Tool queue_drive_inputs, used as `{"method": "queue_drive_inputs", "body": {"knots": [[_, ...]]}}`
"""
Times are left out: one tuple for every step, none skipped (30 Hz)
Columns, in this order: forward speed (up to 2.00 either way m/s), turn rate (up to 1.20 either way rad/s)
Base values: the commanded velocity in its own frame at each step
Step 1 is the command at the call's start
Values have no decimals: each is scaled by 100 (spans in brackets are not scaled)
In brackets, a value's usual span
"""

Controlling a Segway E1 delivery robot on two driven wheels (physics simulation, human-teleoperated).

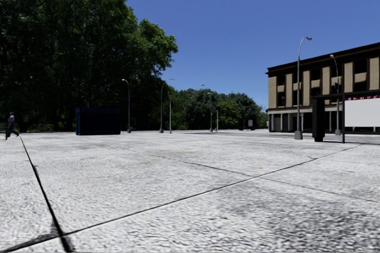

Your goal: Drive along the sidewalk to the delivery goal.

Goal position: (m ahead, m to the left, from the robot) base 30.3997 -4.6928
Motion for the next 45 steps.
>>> {"method": "queue_drive_inputs", "body": {"knots": [[170,21],[170,22],[170,22],[170,23],[170,23],[170,23],[170,23],[170,24],[170,24],[170,24],[170,24],[171,24],[171,24],[171,24],[172,24],[176,24],[176,24],[179,24],[180,24],[180,24],[180,24],[180,24],[180,24],[180,24],[180,24],[181,24],[181,24],[181,24],[181,24],[181,24],[181,24],[181,24],[184,24],[186,24],[186,24],[188,24],[188,24],[189,24],[189,24],[190,24],[192,24],[193,24],[193,24],[193,24],[193,24]]}}
